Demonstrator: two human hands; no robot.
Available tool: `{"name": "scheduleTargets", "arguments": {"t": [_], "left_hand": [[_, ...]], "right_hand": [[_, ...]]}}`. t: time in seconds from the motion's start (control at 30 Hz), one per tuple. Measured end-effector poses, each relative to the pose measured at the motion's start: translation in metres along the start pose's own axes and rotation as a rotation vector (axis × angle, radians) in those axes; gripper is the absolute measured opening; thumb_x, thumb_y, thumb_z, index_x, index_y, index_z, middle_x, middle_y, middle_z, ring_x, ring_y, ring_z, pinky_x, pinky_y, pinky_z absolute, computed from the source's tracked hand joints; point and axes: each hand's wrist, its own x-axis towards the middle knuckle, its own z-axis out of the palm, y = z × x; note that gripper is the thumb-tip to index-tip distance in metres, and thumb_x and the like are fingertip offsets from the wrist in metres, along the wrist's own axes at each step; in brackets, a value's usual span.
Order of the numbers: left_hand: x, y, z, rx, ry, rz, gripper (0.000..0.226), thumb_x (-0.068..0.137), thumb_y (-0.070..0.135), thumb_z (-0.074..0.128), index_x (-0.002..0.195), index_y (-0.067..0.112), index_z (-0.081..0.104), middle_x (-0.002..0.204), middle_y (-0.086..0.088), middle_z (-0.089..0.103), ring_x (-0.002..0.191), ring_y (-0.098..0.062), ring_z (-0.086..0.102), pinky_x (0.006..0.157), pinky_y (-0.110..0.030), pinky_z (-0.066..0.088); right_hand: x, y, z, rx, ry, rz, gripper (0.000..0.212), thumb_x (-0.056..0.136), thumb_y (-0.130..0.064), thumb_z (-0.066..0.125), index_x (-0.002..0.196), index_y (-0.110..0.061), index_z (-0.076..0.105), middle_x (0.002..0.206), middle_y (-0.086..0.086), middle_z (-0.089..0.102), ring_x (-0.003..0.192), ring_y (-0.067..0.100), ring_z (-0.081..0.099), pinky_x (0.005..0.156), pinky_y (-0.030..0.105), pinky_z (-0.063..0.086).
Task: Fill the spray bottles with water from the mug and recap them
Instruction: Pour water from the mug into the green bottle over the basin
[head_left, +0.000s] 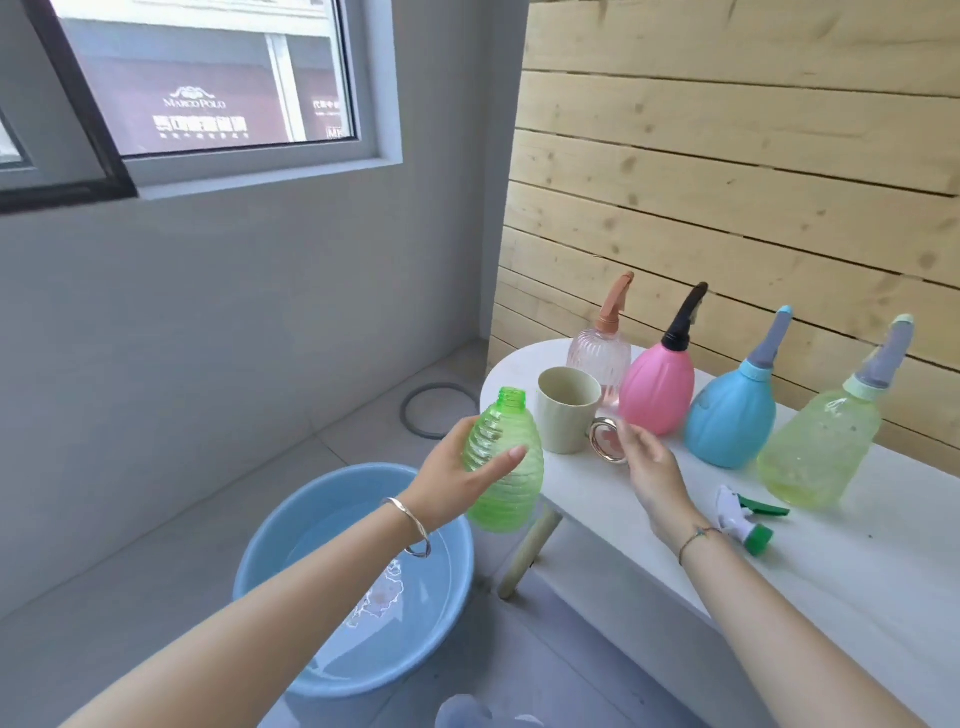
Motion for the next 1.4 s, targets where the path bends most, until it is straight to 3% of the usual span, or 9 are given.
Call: {"name": "scheduleTargets", "arguments": {"t": [0.33, 0.43, 0.53, 0.67, 0.77, 0.93, 1.07, 1.2, 1.4], "left_hand": [[-0.017, -0.054, -0.072, -0.006, 0.173, -0.092, 0.028, 0.085, 0.038, 0.068, 0.108, 0.029, 0.055, 0.098, 0.015, 0.066, 0.080, 0.012, 0.063, 0.070, -0.008, 0.047], [-0.020, -0.074, -0.092, 0.006, 0.199, -0.116, 0.030, 0.085, 0.040, 0.068, 0.109, 0.029, 0.054, 0.099, 0.014, 0.066, 0.080, 0.012, 0.062, 0.071, -0.009, 0.047], [-0.023, -0.098, -0.111, -0.012, 0.232, -0.148, 0.030, 0.082, 0.043, 0.068, 0.106, 0.034, 0.053, 0.099, 0.014, 0.066, 0.084, 0.008, 0.064, 0.077, -0.014, 0.050], [-0.022, -0.140, -0.138, -0.012, 0.271, -0.211, 0.036, 0.079, 0.046, 0.069, 0.108, 0.033, 0.053, 0.099, 0.015, 0.066, 0.086, 0.004, 0.065, 0.076, -0.013, 0.050], [-0.024, -0.166, -0.151, -0.007, 0.300, -0.235, 0.039, 0.082, 0.036, 0.073, 0.114, 0.030, 0.052, 0.102, 0.013, 0.067, 0.087, 0.005, 0.064, 0.076, -0.012, 0.049], [-0.019, -0.229, -0.165, -0.026, 0.358, -0.315, 0.041, 0.082, 0.031, 0.074, 0.113, 0.029, 0.049, 0.101, 0.014, 0.066, 0.084, 0.010, 0.063, 0.077, -0.012, 0.047], [-0.010, -0.279, -0.164, -0.013, 0.386, -0.365, 0.052, 0.079, 0.033, 0.075, 0.122, 0.022, 0.048, 0.106, 0.016, 0.062, 0.086, 0.018, 0.059, 0.074, -0.001, 0.041], [-0.007, -0.318, -0.158, -0.005, 0.365, -0.419, 0.060, 0.072, 0.045, 0.074, 0.123, 0.022, 0.052, 0.107, 0.017, 0.064, 0.091, 0.013, 0.060, 0.079, -0.004, 0.044], [-0.009, -0.356, -0.148, 0.016, 0.379, -0.440, 0.049, 0.077, 0.038, 0.076, 0.118, 0.025, 0.053, 0.104, 0.019, 0.064, 0.086, 0.017, 0.059, 0.074, 0.000, 0.040]], "right_hand": [[0.010, 0.013, 0.040, 0.087, 0.184, -0.072, 0.026, 0.101, -0.024, 0.046, 0.075, -0.023, 0.053, 0.082, -0.007, 0.058, 0.080, 0.005, 0.051, 0.080, 0.020, 0.037], [0.004, 0.011, 0.066, 0.175, 0.093, -0.114, 0.028, 0.099, -0.027, 0.047, 0.072, -0.022, 0.051, 0.083, -0.007, 0.061, 0.082, 0.003, 0.055, 0.089, 0.024, 0.038], [0.000, 0.003, 0.102, 0.290, -0.024, -0.103, 0.034, 0.079, -0.052, 0.055, 0.072, -0.019, 0.050, 0.069, -0.016, 0.061, 0.074, 0.002, 0.054, 0.084, 0.021, 0.041], [0.002, 0.006, 0.164, 0.403, -0.215, -0.044, 0.028, 0.096, -0.030, 0.046, 0.071, -0.015, 0.044, 0.060, -0.011, 0.048, 0.066, 0.005, 0.049, 0.078, 0.021, 0.040], [0.000, 0.012, 0.197, 0.390, -0.338, -0.009, 0.025, 0.087, -0.039, 0.052, 0.080, -0.015, 0.055, 0.056, -0.010, 0.044, 0.063, 0.007, 0.045, 0.074, 0.017, 0.041], [0.017, 0.071, 0.252, 0.136, -0.417, 0.078, 0.027, 0.099, -0.026, 0.046, 0.076, -0.016, 0.055, 0.052, -0.015, 0.046, 0.065, 0.012, 0.037, 0.075, 0.022, 0.034], [0.034, 0.128, 0.274, -0.125, -0.476, 0.111, 0.027, 0.093, -0.032, 0.058, 0.073, -0.014, 0.053, 0.067, 0.004, 0.044, 0.072, 0.018, 0.041, 0.064, 0.022, 0.033], [0.042, 0.171, 0.282, -0.350, -0.577, 0.037, 0.035, 0.085, -0.027, 0.070, 0.066, -0.014, 0.045, 0.058, -0.001, 0.043, 0.049, 0.006, 0.031, 0.045, 0.016, 0.025], [0.035, 0.226, 0.292, -0.687, -0.603, -0.174, 0.042, 0.082, -0.023, 0.071, 0.058, -0.014, 0.037, 0.054, -0.002, 0.035, 0.052, 0.012, 0.029, 0.049, 0.025, 0.022]]}}
